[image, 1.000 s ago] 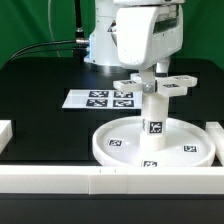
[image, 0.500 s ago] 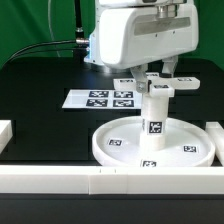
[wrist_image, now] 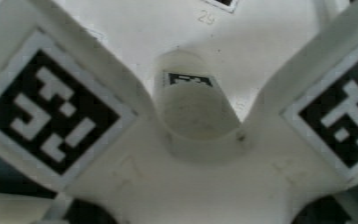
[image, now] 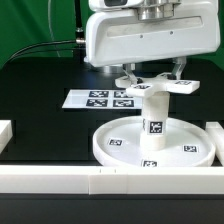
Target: Assemble round table
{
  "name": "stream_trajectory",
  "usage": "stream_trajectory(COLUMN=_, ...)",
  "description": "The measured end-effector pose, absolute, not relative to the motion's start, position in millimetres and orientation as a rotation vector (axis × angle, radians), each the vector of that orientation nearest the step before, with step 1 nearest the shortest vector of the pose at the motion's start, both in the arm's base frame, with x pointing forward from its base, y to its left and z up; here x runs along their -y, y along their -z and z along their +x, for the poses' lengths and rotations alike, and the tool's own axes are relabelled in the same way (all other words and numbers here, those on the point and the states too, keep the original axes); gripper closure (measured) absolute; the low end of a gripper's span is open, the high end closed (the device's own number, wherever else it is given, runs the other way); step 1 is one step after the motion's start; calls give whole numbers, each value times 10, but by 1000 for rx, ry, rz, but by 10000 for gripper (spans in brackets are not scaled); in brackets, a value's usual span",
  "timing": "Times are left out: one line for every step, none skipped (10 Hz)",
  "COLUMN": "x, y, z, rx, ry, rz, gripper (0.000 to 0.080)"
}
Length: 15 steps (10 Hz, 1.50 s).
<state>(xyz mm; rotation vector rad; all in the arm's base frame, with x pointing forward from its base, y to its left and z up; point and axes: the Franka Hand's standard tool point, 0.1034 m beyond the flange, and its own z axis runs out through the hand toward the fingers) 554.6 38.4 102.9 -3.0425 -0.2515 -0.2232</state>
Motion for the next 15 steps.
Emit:
stream_trajectory(x=-381, y=-1029, z=5547, rx=126, ry=218, rz=-3042, gripper=351)
stream_trajectory(x=-380, y=-1029, z=5547, rx=23, ry=213, rz=-3038, gripper=351)
stream_trajectory(x=-378, y=-1028, z=5547, rx=-56, ry=209, rz=-3031, gripper=351)
stream_trajectory(x=-378, y=-1028, z=5547, rx=-104, ry=206, rz=-3028, gripper=351)
stream_trajectory(x=-377, y=-1028, z=5546, rx=-233, ry=199, rz=-3011, gripper=351)
stream_trajectory(x=-375, y=-1027, z=5544, rx=-371, ry=189, rz=-2986, gripper=351)
stream_trajectory(x=-372, y=-1025, z=5528, rx=-549, ry=174, rz=-2944, gripper=351)
stream_trajectory(x=-370, y=-1024, z=5521, rx=-707, ry=159, rz=-2899, gripper=351)
stream_trajectory(x=-369, y=-1023, z=5518, rx=-837, ry=147, rz=-2857, gripper=351)
stream_trajectory(x=-364, y=-1021, z=5515, rx=-1034, ry=129, rz=-2774, gripper=351)
stream_trajectory(x=-360, y=-1022, z=5522, rx=-1191, ry=119, rz=-2691, gripper=351)
stream_trajectory(x=-363, y=-1022, z=5527, rx=-1288, ry=110, rz=-2636, gripper=351)
stream_trajectory(x=-375, y=-1023, z=5538, rx=-1398, ry=106, rz=-2573, gripper=351)
stream_trajectory(x=-378, y=-1022, z=5542, rx=-1504, ry=98, rz=-2513, gripper=351)
stream_trajectory(x=-376, y=-1024, z=5544, rx=-1550, ry=95, rz=-2486, gripper=351)
